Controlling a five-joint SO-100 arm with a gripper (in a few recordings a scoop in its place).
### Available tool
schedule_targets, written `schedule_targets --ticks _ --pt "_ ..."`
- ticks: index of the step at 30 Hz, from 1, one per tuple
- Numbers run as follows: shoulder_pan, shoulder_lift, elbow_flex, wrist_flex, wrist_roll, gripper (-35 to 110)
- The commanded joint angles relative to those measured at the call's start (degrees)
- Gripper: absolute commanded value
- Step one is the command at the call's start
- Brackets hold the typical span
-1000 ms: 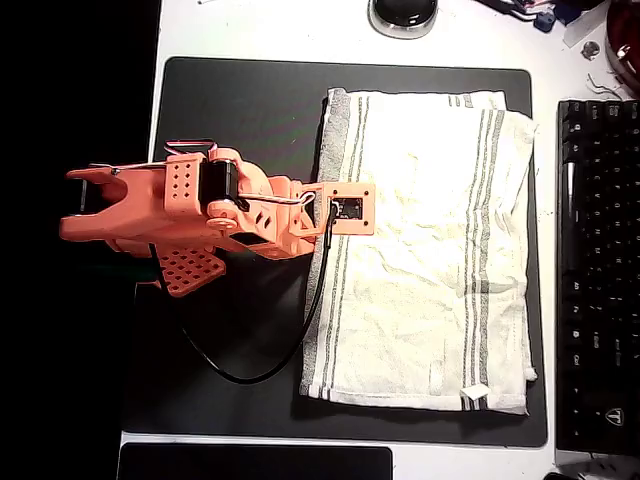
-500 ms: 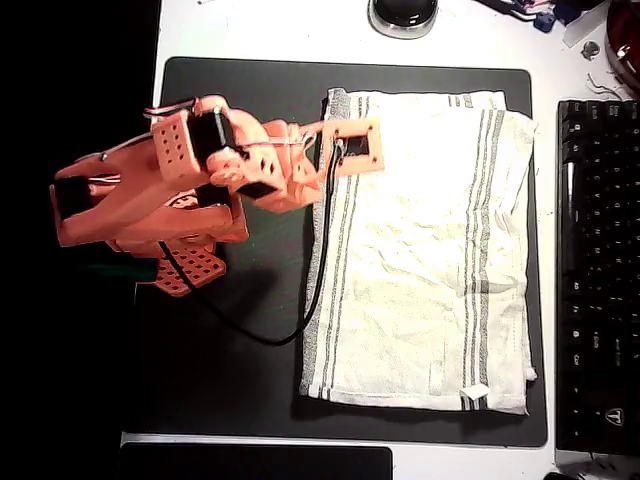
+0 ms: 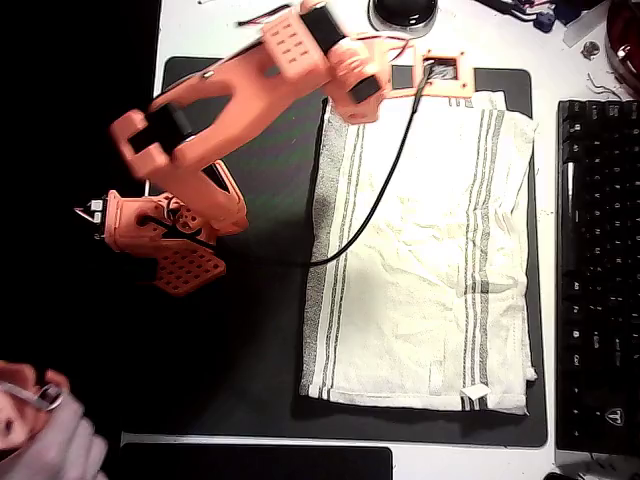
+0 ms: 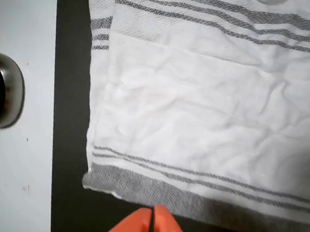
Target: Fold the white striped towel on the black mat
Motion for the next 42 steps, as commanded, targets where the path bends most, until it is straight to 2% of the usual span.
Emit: schedule_targets --ticks 1,17,33,42 --pt "-2.2 -8.2 -7.0 -1.1 0.2 3" --pt "-5.4 -37.0 -28.9 -3.2 1.9 14" --pt "-6.2 -50.3 -38.8 -4.0 1.3 15" --pt "-5.8 -52.3 -35.8 -4.4 1.8 12"
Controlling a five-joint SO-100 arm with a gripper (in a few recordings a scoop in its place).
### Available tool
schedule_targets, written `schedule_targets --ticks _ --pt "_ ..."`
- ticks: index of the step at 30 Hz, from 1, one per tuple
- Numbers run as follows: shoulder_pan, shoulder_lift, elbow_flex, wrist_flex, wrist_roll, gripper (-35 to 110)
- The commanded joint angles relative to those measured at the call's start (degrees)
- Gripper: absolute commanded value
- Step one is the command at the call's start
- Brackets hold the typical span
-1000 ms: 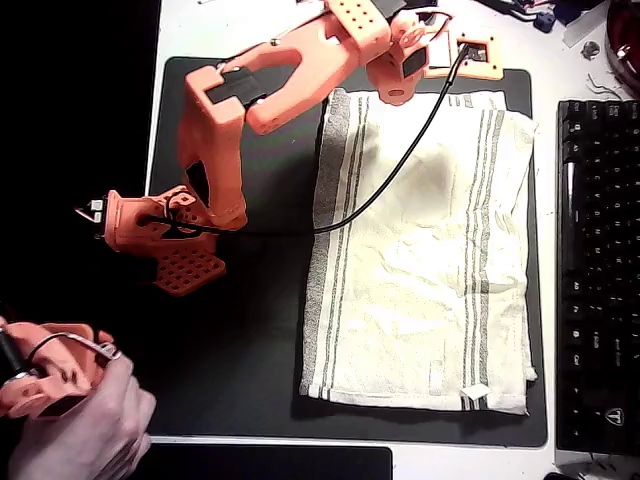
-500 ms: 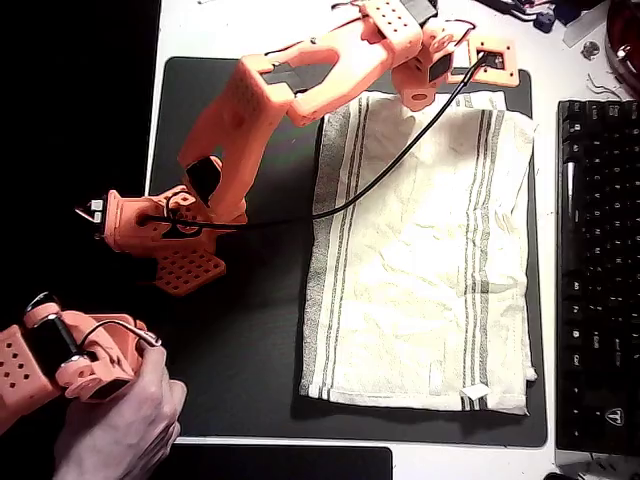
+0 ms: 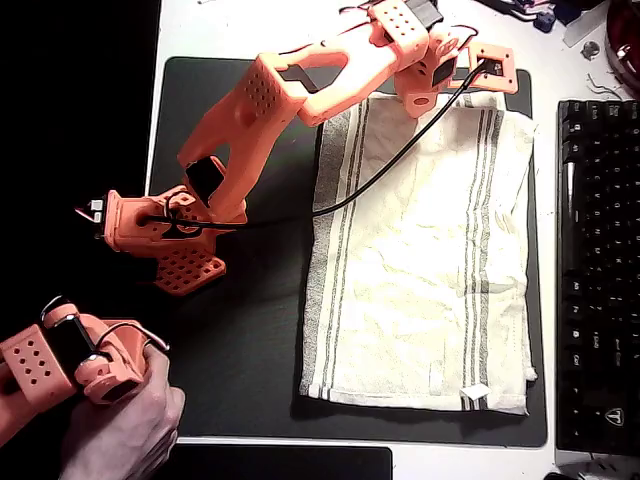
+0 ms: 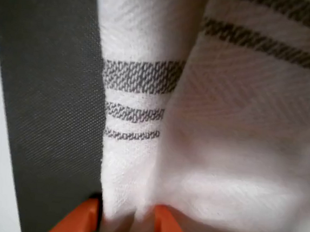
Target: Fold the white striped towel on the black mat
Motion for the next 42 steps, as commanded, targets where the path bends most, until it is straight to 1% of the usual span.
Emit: schedule_targets --ticks 1,4,5,17,28,33,36,42 --pt "-0.8 1.3 1.3 -0.3 -1.0 10" --pt "-1.0 1.1 1.6 -0.2 -3.0 1" --pt "-1.1 1.3 1.5 -0.1 -3.3 0" --pt "-2.4 9.5 -1.9 5.4 -3.2 0" --pt "-0.1 28.8 0.4 13.3 -5.1 0" --pt "4.3 38.9 1.6 18.9 -6.9 0" --pt "8.4 45.1 4.0 20.7 -9.6 0" --pt "19.6 54.7 8.2 22.5 -16.1 0"
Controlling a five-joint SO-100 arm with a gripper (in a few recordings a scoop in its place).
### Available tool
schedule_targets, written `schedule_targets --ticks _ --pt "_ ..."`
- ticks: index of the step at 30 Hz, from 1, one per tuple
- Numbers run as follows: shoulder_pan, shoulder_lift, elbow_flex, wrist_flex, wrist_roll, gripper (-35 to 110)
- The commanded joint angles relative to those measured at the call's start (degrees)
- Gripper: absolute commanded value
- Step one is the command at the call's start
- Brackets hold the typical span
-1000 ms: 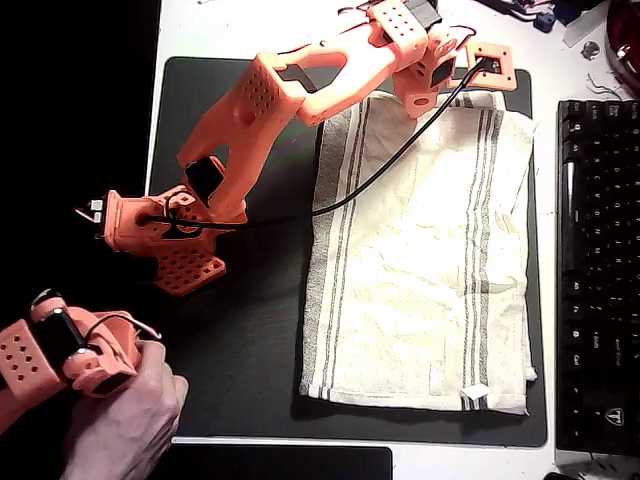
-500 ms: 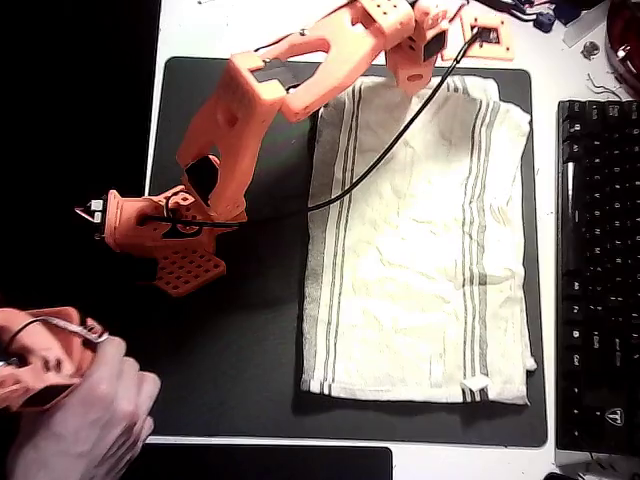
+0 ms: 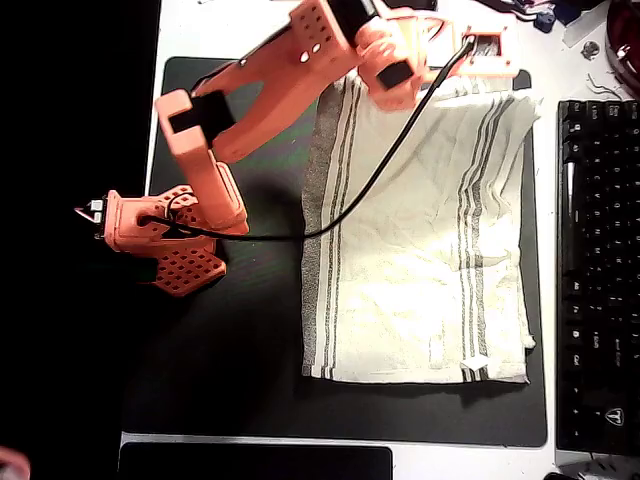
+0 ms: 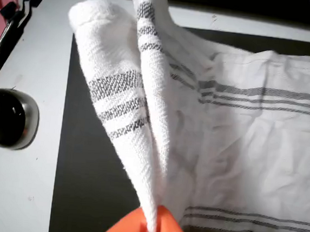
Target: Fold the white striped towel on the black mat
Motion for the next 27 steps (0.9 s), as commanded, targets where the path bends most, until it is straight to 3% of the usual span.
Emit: schedule_targets --ticks 1,10,19,27 --pt "6.5 7.1 1.2 1.2 -4.2 0" --pt "27.6 12.9 14.2 -6.3 -16.2 0" --pt "44.4 1.5 29.2 -26.6 -24.5 0" --pt "51.4 -9.3 37.4 -45.8 -32.3 0"
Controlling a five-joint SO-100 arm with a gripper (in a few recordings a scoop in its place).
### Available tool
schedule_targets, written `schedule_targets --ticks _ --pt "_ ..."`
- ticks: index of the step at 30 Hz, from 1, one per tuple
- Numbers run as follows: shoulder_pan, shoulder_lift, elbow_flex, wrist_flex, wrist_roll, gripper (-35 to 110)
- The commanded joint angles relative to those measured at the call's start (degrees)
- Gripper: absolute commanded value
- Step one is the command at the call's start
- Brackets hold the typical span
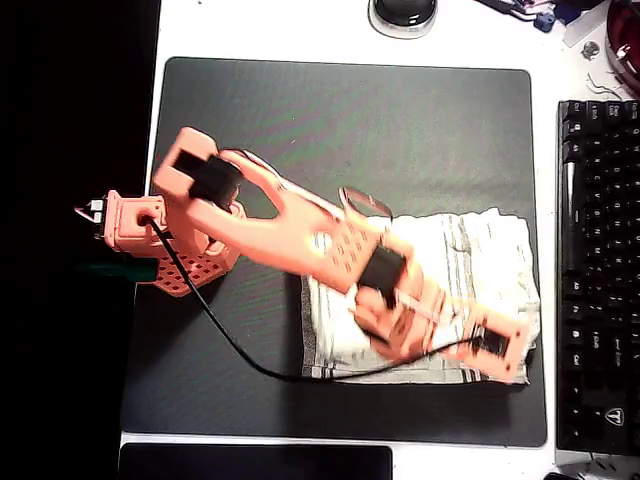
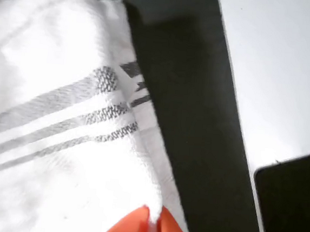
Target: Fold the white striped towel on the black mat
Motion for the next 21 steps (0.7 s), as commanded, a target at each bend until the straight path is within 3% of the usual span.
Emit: schedule_targets --ticks 1,11,21 --pt "3.0 0.2 2.6 -5.6 -3.2 2" --pt "1.9 18.9 14.7 -7.0 -2.6 8" --pt "-10.2 46.6 30.5 0.9 2.2 8"
